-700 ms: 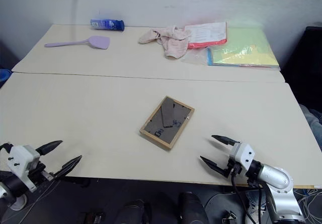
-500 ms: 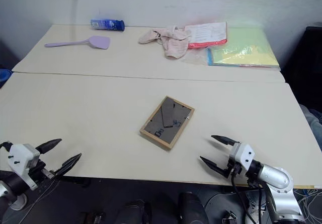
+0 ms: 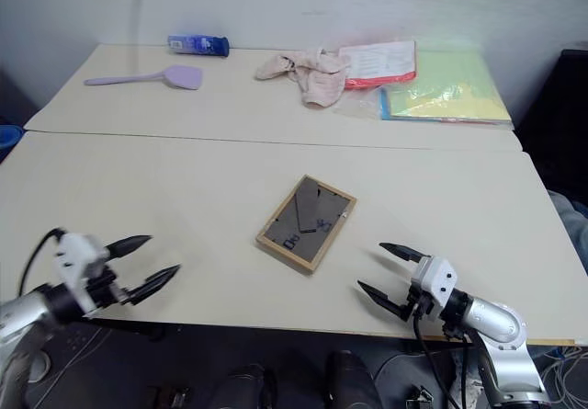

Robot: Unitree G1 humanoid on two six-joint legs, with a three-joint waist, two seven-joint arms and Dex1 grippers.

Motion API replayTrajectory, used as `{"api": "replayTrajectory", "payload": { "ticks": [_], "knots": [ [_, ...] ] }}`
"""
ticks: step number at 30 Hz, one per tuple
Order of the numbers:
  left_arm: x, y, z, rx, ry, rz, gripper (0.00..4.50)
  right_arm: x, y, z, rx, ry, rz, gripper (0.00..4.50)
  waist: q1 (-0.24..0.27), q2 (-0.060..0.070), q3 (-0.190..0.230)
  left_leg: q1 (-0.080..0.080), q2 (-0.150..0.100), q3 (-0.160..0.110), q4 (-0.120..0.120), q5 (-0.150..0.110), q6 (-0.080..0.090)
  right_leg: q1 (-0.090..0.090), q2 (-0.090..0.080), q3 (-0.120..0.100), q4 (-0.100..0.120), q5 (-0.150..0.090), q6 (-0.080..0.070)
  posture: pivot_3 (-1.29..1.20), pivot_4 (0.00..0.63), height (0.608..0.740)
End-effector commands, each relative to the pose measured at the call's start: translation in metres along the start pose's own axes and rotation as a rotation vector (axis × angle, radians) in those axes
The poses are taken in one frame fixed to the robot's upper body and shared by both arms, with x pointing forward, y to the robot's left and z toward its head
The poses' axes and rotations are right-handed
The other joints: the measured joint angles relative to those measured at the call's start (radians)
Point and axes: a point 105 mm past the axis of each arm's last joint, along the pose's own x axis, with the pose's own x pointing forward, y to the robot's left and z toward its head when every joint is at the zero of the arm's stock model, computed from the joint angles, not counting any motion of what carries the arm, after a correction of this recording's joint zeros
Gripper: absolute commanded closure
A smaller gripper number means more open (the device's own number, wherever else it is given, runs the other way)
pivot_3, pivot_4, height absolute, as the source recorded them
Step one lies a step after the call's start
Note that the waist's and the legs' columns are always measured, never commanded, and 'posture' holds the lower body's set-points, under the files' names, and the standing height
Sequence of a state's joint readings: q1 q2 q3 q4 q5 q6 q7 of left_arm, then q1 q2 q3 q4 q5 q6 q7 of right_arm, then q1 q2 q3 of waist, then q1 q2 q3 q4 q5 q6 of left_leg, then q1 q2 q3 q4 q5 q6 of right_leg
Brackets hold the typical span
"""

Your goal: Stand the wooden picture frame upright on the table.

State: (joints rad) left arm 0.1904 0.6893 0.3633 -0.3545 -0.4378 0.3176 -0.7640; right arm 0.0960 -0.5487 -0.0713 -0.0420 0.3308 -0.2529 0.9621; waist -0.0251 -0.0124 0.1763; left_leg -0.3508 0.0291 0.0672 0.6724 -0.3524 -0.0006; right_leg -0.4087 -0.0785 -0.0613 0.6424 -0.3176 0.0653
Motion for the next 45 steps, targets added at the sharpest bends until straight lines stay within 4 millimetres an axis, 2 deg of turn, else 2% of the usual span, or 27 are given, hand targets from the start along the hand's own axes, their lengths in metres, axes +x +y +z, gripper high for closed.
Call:
{"api": "replayTrajectory", "payload": {
  "ticks": [1, 4, 5, 7, 11, 14, 17, 20, 24, 30, 34, 36, 38, 39, 41, 43, 45],
  "knots": [
    [0.024, 0.003, 0.009, 0.055, 0.000, -0.051, 0.39, 0.007, 0.002, 0.008, -0.017, -0.014, 0.009, 0.00, 0.002, 0.001, 0.000, 0.000, 0.000, 0.000, 0.000, 0.000, 0.000, 0.000, 0.000, 0.000, 0.001, 0.000, 0.000, 0.00, 0.150, 0.740],
    [0.063, 0.009, 0.023, 0.110, -0.041, -0.095, 1.17, 0.016, 0.001, 0.011, -0.030, -0.014, 0.017, 0.00, 0.009, 0.001, -0.001, -0.001, 0.000, 0.000, 0.003, 0.000, 0.000, 0.000, 0.000, 0.000, 0.002, 0.000, 0.000, 0.00, 0.150, 0.740],
    [0.072, 0.011, 0.026, 0.132, -0.048, -0.099, 1.52, 0.018, -0.001, 0.011, -0.032, -0.012, 0.016, 0.42, 0.011, 0.001, -0.001, -0.002, 0.000, 0.000, 0.006, 0.000, 0.000, 0.000, 0.001, -0.001, 0.003, 0.000, 0.000, 0.00, 0.150, 0.740],
    [0.086, 0.014, 0.029, 0.128, -0.055, -0.104, 2.17, 0.022, -0.003, 0.008, -0.031, 0.017, 0.018, 0.93, 0.007, 0.001, -0.001, -0.003, 0.000, 0.000, 0.008, -0.001, 0.000, 0.000, 0.001, -0.001, 0.005, 0.000, 0.001, 0.00, 0.150, 0.740],
    [0.129, 0.014, 0.036, 0.171, -0.070, -0.138, 3.51, 0.044, -0.014, 0.013, -0.078, 0.012, -0.019, 2.38, 0.003, 0.001, -0.001, -0.004, 0.000, 0.001, 0.010, -0.002, 0.000, -0.001, 0.002, -0.001, 0.005, 0.001, 0.001, 0.00, 0.150, 0.740],
    [0.150, -0.001, 0.032, 0.181, -0.065, -0.193, 4.47, 0.060, -0.018, 0.016, -0.080, 0.021, -0.032, 3.44, 0.001, 0.001, -0.001, -0.004, 0.000, 0.001, 0.010, -0.002, 0.000, -0.002, 0.003, -0.001, 0.006, 0.001, 0.001, 0.00, 0.150, 0.740],
    [0.160, -0.019, 0.022, 0.210, -0.044, -0.270, 4.48, 0.071, -0.017, 0.015, -0.099, 0.046, -0.008, 4.47, 0.000, 0.001, -0.001, -0.004, 0.000, 0.002, 0.010, -0.001, 0.000, -0.002, 0.003, -0.001, 0.006, 0.001, 0.001, 0.00, 0.150, 0.740],
    [0.163, -0.035, 0.019, 0.175, -0.050, -0.323, 4.48, 0.078, -0.023, 0.018, -0.109, 0.045, -0.018, 4.47, 0.001, 0.001, -0.001, -0.004, 0.000, 0.002, 0.011, -0.001, 0.000, -0.002, 0.003, -0.001, 0.006, 0.001, 0.001, 0.00, 0.150, 0.740],
    [0.155, -0.048, 0.019, 0.155, -0.065, -0.371, 4.48, 0.084, -0.030, 0.026, -0.130, 0.034, -0.003, 4.47, -0.002, 0.001, -0.001, -0.004, 0.001, 0.002, 0.011, -0.001, 0.000, -0.002, 0.002, -0.001, 0.007, 0.001, 0.001, 0.00, 0.150, 0.740],
    [0.133, -0.047, 0.017, 0.121, -0.067, -0.324, 4.48, 0.090, -0.039, 0.031, -0.147, 0.031, 0.016, 4.47, -0.002, 0.001, -0.001, -0.004, 0.001, 0.002, 0.011, -0.001, 0.001, -0.002, 0.002, 0.000, 0.007, 0.001, 0.001, 0.00, 0.150, 0.740],
    [0.113, -0.026, 0.011, 0.082, -0.029, -0.187, 4.48, 0.084, -0.043, 0.032, -0.171, 0.055, 0.037, 4.47, -0.001, 0.001, -0.001, -0.004, 0.001, 0.001, 0.011, -0.002, 0.001, -0.002, 0.002, -0.001, 0.007, 0.001, 0.001, 0.00, 0.150, 0.740],
    [0.099, -0.017, 0.007, 0.001, 0.014, -0.166, 4.48, 0.077, -0.050, 0.033, -0.181, 0.071, 0.033, 4.47, -0.001, 0.001, -0.001, -0.004, 0.001, 0.001, 0.011, -0.002, 0.001, -0.002, 0.001, 0.000, 0.007, 0.001, 0.001, 0.00, 0.150, 0.740],
    [0.080, -0.008, 0.004, -0.189, 0.101, -0.167, 4.10, 0.068, -0.052, 0.036, -0.185, 0.091, 0.065, 4.50, -0.002, 0.001, 0.000, -0.004, 0.001, 0.001, 0.011, -0.002, 0.001, -0.002, 0.001, -0.001, 0.007, 0.001, 0.001, 0.00, 0.150, 0.740],
    [0.071, -0.013, 0.005, -0.266, 0.134, -0.222, 3.92, 0.065, -0.049, 0.035, -0.185, 0.106, 0.097, 4.50, -0.002, 0.001, 0.000, -0.005, 0.001, 0.000, 0.011, -0.002, 0.001, -0.002, 0.001, -0.001, 0.007, 0.001, 0.001, 0.00, 0.150, 0.740],
    [0.056, -0.025, 0.008, -0.451, 0.238, -0.338, 3.28, 0.061, -0.041, 0.036, -0.171, 0.125, 0.149, 4.50, -0.002, 0.001, 0.000, -0.005, 0.001, 0.000, 0.010, -0.002, 0.001, -0.002, 0.001, -0.001, 0.006, 0.001, 0.001, 0.00, 0.150, 0.740],
    [0.051, -0.033, 0.013, -0.558, 0.317, -0.388, 2.68, 0.059, -0.036, 0.035, -0.160, 0.149, 0.171, 4.50, -0.001, 0.001, 0.000, -0.005, 0.001, -0.001, 0.010, -0.002, 0.001, -0.001, 0.001, -0.001, 0.005, 0.001, 0.001, 0.00, 0.150, 0.740],
    [0.057, -0.035, 0.017, -0.656, 0.365, -0.391, 2.08, 0.059, -0.036, 0.033, -0.153, 0.173, 0.167, 4.50, 0.005, 0.001, 0.000, -0.005, 0.000, -0.002, 0.010, -0.002, 0.001, 0.000, 0.000, -0.001, 0.005, 0.001, 0.001, 0.00, 0.150, 0.740]
  ]
}}
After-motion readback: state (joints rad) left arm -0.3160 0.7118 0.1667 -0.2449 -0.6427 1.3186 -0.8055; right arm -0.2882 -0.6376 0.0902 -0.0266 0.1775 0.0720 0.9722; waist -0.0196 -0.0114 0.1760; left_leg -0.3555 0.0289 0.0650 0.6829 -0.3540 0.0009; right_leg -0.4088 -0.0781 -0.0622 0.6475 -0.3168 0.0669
